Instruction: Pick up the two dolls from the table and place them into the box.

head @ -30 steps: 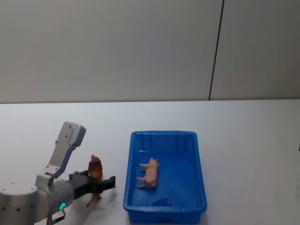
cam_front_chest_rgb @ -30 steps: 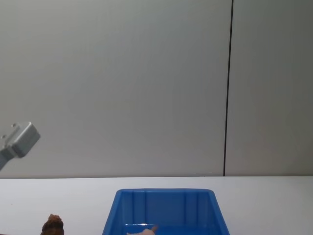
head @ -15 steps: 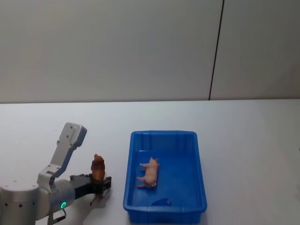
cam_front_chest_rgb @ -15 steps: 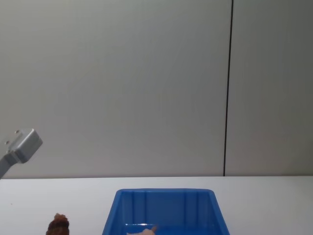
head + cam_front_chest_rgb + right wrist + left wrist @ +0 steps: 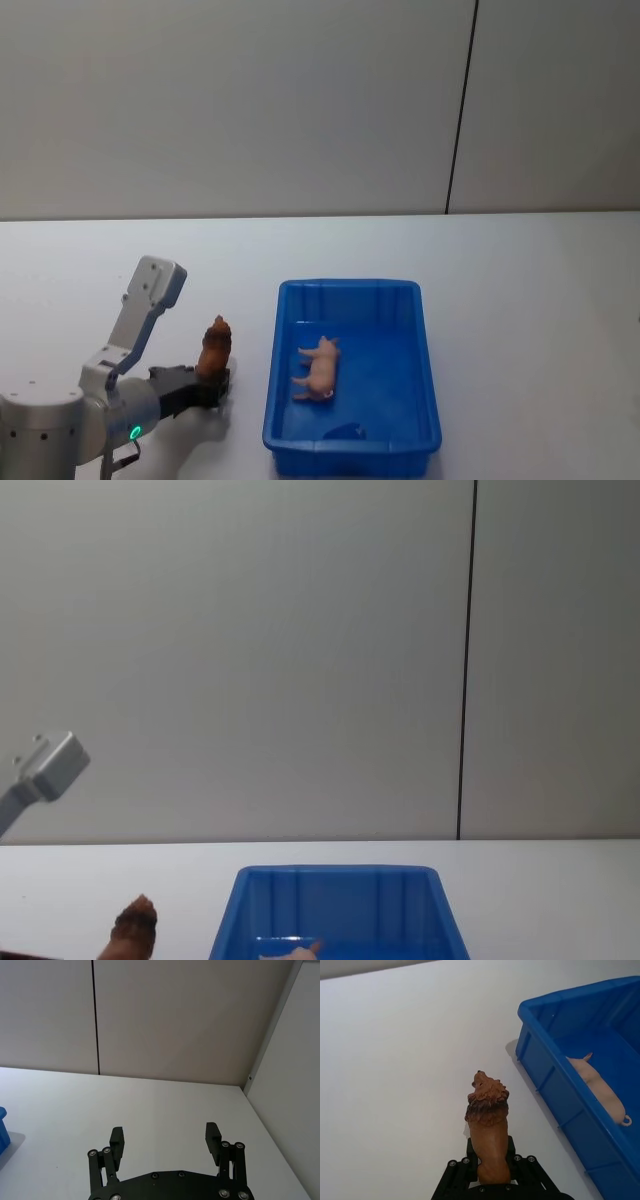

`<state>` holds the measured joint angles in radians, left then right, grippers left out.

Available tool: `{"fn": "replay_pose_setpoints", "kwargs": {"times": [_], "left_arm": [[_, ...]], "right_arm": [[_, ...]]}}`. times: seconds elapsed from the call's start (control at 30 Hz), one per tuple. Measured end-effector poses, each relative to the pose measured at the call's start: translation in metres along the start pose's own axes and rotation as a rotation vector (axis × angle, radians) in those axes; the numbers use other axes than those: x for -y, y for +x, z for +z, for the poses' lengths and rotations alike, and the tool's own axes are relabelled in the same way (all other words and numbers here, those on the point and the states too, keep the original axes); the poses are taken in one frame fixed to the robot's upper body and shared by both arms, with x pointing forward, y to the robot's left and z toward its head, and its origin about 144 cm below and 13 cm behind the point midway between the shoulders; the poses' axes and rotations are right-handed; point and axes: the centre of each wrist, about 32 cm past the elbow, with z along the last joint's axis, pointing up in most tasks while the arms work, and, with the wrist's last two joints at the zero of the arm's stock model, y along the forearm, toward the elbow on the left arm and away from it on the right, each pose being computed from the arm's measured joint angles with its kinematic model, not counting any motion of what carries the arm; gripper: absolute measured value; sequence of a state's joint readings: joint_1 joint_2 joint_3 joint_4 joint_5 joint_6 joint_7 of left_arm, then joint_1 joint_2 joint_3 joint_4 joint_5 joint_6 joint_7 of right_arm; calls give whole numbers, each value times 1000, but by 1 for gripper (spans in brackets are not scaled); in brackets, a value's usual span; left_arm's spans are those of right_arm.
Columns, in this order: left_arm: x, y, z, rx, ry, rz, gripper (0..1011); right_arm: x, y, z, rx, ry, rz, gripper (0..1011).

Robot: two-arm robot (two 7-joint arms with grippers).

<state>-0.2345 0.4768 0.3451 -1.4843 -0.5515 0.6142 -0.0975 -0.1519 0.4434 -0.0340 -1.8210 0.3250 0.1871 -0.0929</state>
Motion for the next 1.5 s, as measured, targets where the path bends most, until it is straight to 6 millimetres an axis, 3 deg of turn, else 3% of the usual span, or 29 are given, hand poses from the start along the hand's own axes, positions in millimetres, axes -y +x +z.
{"fn": "replay_pose_setpoints", "kwargs": {"times": [0.27, 0.8, 1.2, 1.5], "left_arm": [[-6, -3, 10, 44, -67, 11, 306], [-14, -9, 49, 130, -266, -82, 306], [0, -6, 68, 114, -331, -278, 306], [19, -3, 69, 71, -302, -434, 306]], "right_arm": [[0, 0, 0, 0, 0, 0, 1001], [0, 0, 0, 0, 0, 0, 1001], [0, 0, 0, 0, 0, 0, 1001], [0, 0, 0, 0, 0, 0, 1001]]}}
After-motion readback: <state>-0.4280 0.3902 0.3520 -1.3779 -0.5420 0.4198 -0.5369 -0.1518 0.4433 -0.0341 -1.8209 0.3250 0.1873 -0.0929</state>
